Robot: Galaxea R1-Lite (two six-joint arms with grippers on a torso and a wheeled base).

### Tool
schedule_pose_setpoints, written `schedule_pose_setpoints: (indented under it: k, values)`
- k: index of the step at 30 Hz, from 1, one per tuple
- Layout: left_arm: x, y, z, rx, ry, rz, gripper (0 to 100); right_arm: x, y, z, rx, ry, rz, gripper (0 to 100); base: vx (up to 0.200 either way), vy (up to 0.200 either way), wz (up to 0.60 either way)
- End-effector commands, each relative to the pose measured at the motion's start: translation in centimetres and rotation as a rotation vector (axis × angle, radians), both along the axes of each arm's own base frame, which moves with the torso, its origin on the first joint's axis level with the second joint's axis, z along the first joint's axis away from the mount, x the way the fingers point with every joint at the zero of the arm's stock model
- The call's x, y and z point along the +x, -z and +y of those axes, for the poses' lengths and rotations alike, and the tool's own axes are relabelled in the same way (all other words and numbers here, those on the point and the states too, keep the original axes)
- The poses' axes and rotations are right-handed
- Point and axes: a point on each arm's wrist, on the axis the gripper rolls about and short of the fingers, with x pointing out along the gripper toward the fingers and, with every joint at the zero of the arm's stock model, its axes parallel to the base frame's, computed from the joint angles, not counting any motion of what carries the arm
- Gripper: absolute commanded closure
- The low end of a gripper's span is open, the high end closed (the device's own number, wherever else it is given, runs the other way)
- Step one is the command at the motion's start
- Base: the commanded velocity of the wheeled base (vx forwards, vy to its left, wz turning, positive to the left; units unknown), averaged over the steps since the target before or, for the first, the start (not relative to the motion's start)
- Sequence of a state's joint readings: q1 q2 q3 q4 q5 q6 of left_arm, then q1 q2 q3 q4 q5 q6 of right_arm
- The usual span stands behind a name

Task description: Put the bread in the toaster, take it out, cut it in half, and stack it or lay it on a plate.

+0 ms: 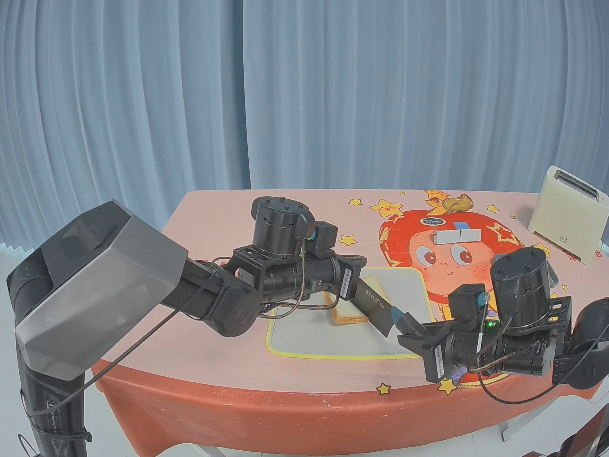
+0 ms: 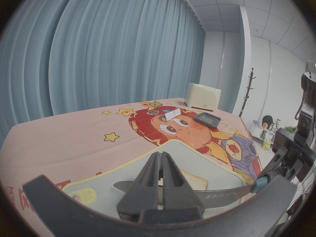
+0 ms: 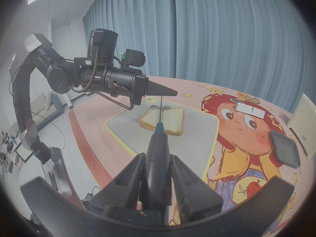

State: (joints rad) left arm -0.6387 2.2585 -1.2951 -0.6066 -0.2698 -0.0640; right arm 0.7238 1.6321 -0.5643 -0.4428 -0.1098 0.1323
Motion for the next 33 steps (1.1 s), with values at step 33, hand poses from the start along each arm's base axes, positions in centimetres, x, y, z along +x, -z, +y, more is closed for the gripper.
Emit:
schedule_pose_setpoints:
  k: [33]
  values:
    - [0.3,-0.8,0.4,-0.008,-0.044,-0.01,100,-0.1,-1.0,0.1,0.014,0.005,-0.033,100,0.0,0.0,0.0]
